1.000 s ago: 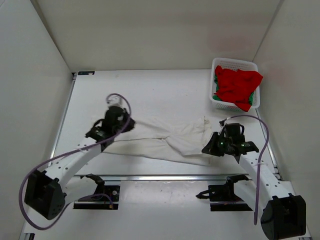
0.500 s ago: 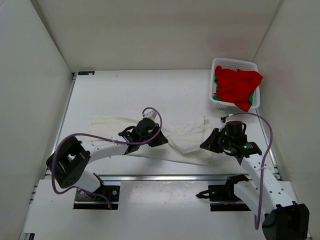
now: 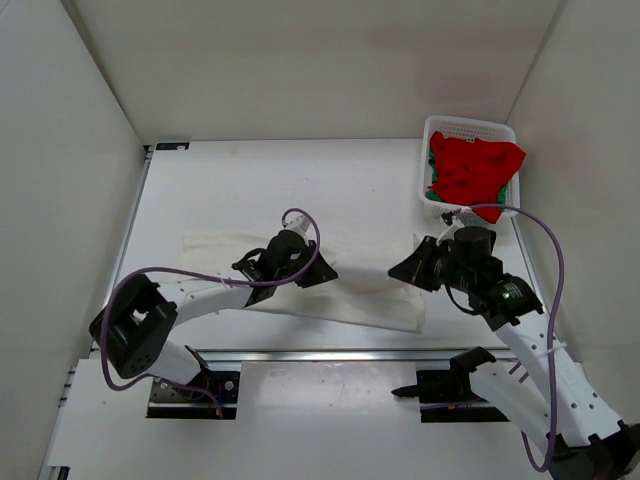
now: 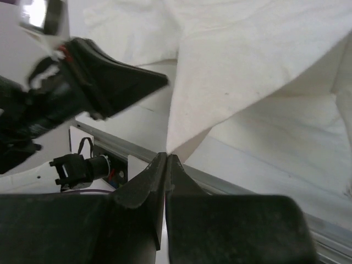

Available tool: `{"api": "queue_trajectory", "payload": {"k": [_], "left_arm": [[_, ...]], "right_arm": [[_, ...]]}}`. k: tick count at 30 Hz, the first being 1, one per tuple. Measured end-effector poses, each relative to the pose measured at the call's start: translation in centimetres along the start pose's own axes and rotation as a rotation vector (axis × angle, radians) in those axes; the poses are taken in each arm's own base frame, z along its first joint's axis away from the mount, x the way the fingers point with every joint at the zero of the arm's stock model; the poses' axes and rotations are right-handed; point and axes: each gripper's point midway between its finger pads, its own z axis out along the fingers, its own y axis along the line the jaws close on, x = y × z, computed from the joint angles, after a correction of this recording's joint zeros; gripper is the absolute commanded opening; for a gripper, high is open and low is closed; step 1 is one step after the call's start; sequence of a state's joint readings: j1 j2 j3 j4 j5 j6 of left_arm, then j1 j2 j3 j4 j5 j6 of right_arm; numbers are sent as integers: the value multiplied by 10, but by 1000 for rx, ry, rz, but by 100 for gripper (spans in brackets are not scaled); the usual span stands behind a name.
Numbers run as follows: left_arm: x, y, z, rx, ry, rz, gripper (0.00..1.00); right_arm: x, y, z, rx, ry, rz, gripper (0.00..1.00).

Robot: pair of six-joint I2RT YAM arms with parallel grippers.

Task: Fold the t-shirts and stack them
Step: Fold the other side of the tshirt into a rectangle

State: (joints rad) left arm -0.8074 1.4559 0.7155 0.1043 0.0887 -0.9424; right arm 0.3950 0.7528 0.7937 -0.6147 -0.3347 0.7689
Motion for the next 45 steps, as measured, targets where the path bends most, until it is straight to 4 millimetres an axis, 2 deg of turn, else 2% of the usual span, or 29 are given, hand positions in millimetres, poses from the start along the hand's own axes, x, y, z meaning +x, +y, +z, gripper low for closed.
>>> {"api": "queue_trajectory", "payload": {"k": [2,5,8,11,13,15,18,21,23,24,26,29,32,33,38,43,45], "left_arm": [[-10,-1,-5,9,-21,-2,24],[-21,-2,-13,13,-48,0,24],[-24,-2,-19,14,-53,12,24],[-22,-2,-19,13,-44,20,23],[-17,-4,-19,18,-33,26,23],[-11,-5,-17,22,-15,30,23],[-7,-1,-14,10,6,30,23],[-15,1,-14,-7,-4,28,23],[-28,0,-17,-11,-25,28,24],[-35,0,-19,-11,-40,27,24],[-47,-1,-23,-12,-64,28,24],[-56,0,-28,-16,-83,31,24],[-51,2,-28,-22,-65,39,24],[-48,3,-28,-23,-55,42,24],[-28,5,-28,-32,1,63,24],[24,1,-16,-26,122,112,26],[41,7,-9,-45,157,113,25]], "right_arm": [[13,-18,0,32,10,41,0],[39,-59,5,110,55,132,0],[65,-96,10,196,110,222,0],[83,-106,11,229,176,248,0],[85,-96,12,211,208,218,0],[82,-74,12,175,243,164,0],[62,-12,13,51,260,38,0],[40,40,7,-74,209,-49,0],[27,47,2,-115,153,-54,0],[23,40,1,-114,125,-44,0],[27,7,5,-68,103,9,0],[56,-61,15,60,136,125,0],[87,-104,18,166,208,212,0],[93,-111,18,191,226,227,0],[97,-112,17,200,251,181,1],[99,-116,18,216,257,160,0],[97,-117,19,214,248,159,0]]}}
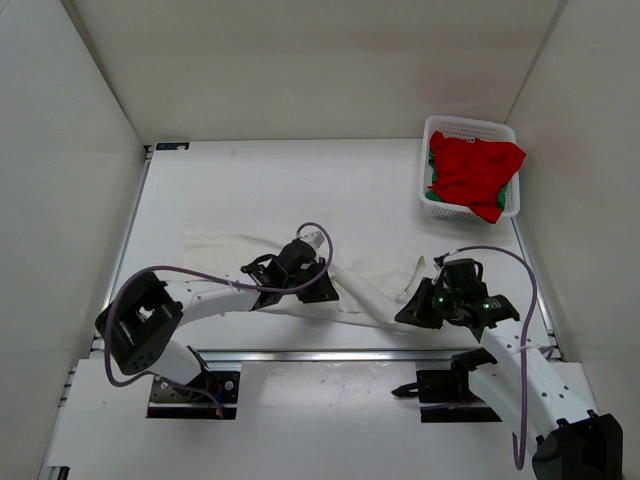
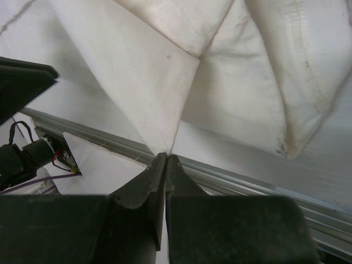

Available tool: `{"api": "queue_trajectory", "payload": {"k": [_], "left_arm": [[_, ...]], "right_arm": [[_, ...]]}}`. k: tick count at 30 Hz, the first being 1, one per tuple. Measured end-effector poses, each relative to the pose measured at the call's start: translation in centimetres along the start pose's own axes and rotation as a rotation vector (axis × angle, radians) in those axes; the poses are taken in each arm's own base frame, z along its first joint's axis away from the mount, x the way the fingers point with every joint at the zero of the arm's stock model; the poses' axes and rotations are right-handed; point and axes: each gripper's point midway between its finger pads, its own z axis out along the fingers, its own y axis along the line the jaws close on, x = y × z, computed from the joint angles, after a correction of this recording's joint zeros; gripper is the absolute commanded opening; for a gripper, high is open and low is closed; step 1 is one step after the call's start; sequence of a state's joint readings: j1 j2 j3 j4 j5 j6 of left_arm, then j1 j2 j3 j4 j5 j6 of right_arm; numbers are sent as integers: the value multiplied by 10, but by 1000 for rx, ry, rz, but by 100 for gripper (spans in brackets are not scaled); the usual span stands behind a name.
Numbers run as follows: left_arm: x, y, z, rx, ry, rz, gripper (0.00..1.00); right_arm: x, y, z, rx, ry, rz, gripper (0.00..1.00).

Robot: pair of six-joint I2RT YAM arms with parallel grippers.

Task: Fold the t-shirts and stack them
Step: Fold the other side of the tshirt into a rectangle

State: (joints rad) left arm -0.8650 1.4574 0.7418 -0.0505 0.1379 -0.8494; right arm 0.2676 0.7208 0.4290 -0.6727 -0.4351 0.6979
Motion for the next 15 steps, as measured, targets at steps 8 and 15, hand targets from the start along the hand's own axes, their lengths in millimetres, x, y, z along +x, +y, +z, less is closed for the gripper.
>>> {"api": "queue_trajectory", "payload": {"k": [8,15], "left_arm": [[10,16,18,-74,-14,-21,39],[28,23,33,-108,17,-20,40]], "right_arm": [[-7,-1,4,-22,-28,1,0],[-12,4,4,-47,-46,-15,0]]}}
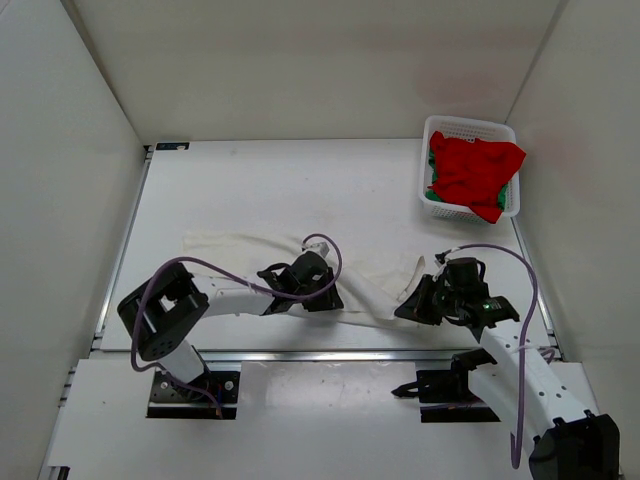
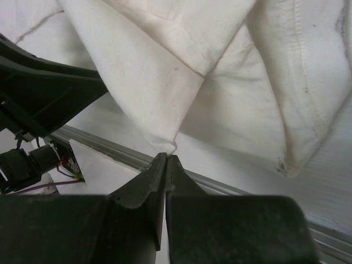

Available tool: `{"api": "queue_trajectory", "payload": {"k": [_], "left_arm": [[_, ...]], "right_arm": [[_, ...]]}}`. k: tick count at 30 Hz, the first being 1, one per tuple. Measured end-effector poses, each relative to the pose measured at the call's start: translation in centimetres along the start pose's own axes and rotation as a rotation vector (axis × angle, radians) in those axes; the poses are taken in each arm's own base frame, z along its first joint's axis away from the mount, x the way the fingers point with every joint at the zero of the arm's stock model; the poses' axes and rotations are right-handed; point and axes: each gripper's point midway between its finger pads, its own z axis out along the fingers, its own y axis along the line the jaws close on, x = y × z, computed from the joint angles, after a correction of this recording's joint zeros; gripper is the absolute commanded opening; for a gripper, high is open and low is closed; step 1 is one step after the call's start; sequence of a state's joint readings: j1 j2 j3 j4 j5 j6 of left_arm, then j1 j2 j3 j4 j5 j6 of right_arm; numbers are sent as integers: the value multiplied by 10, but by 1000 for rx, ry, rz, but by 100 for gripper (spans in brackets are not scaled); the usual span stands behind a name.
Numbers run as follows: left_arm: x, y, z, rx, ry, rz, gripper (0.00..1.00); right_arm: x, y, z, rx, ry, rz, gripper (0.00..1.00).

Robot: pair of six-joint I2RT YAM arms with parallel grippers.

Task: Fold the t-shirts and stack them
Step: Fold the other side of the tshirt into a rectangle

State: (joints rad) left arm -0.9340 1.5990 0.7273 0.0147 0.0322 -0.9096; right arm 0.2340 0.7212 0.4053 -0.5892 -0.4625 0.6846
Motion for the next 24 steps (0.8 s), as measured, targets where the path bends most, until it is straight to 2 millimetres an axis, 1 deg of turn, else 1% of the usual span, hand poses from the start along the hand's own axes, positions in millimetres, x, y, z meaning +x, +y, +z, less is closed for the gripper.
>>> {"api": "queue_trajectory", "payload": {"k": [4,8,10,11,13,15,18,20,22,24], "left_arm": [[3,1,5,-2,5,-10,37],[3,0,8,3,3,-17,32],[4,-3,9,11,3,-22,24],[4,-4,10,13,3,-25,22],[6,-4,12,15,5,-26,15],[6,-4,14,18,7,-32,1],[4,-5,13,21,7,-34,0],[1,-6,9,26,4,-41,0],[-8,-11,-3,51,-12,-51,0],[-21,-17,-20,91,-45,-63,0]], "right_arm": [[0,2,1,-11,2,-11,0],[2,1,2,-13,3,-10,0],[2,1,2,-15,1,-10,0],[2,2,2,-17,-2,-11,0],[1,2,1,-21,-6,-12,0],[3,1,2,-20,-5,-11,0],[3,-1,2,-17,-4,-10,0],[3,-2,2,-13,-6,-13,0],[3,-4,2,-4,-6,-14,0],[4,-6,2,8,-8,-14,0]]}}
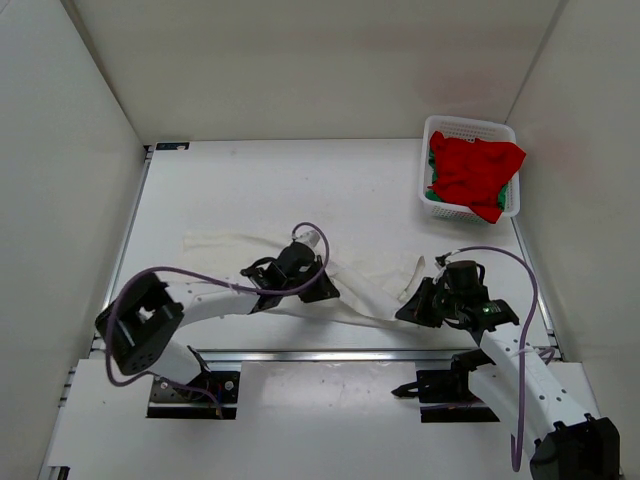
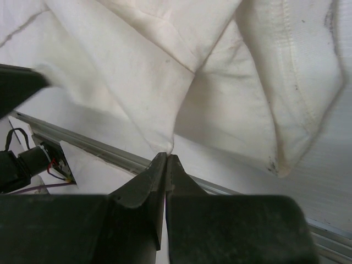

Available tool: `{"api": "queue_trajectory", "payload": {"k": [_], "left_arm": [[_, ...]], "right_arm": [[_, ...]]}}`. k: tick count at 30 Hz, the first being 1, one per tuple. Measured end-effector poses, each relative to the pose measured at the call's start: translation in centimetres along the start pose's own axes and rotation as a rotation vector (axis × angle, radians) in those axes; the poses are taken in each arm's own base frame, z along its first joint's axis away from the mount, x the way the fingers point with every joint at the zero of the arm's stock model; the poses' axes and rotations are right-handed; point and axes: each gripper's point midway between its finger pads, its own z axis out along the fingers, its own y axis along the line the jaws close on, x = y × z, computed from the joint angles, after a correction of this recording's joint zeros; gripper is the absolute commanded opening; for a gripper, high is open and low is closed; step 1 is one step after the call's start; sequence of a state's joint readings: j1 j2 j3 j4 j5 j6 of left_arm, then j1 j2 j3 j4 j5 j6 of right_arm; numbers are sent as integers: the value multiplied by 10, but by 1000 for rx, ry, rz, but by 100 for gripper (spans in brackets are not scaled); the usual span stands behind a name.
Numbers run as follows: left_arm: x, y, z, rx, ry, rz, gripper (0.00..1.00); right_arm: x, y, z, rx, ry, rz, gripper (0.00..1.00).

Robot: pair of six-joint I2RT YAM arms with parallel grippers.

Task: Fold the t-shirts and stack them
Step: Fold the other side of the tshirt into a rectangle

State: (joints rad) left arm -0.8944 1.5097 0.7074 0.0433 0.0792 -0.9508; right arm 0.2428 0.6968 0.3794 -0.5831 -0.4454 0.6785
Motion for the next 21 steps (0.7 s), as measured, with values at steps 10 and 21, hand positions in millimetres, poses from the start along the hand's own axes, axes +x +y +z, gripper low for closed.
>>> {"api": "queue_trajectory", "payload": {"k": [10,21], "left_arm": [[25,36,-19,-7,75,-44,2],[18,50,-28,-8,64,-77,9]], "right_arm": [[21,-4,7,30,52,-21,0],[-4,1,-2,34,7,-20,34]]}}
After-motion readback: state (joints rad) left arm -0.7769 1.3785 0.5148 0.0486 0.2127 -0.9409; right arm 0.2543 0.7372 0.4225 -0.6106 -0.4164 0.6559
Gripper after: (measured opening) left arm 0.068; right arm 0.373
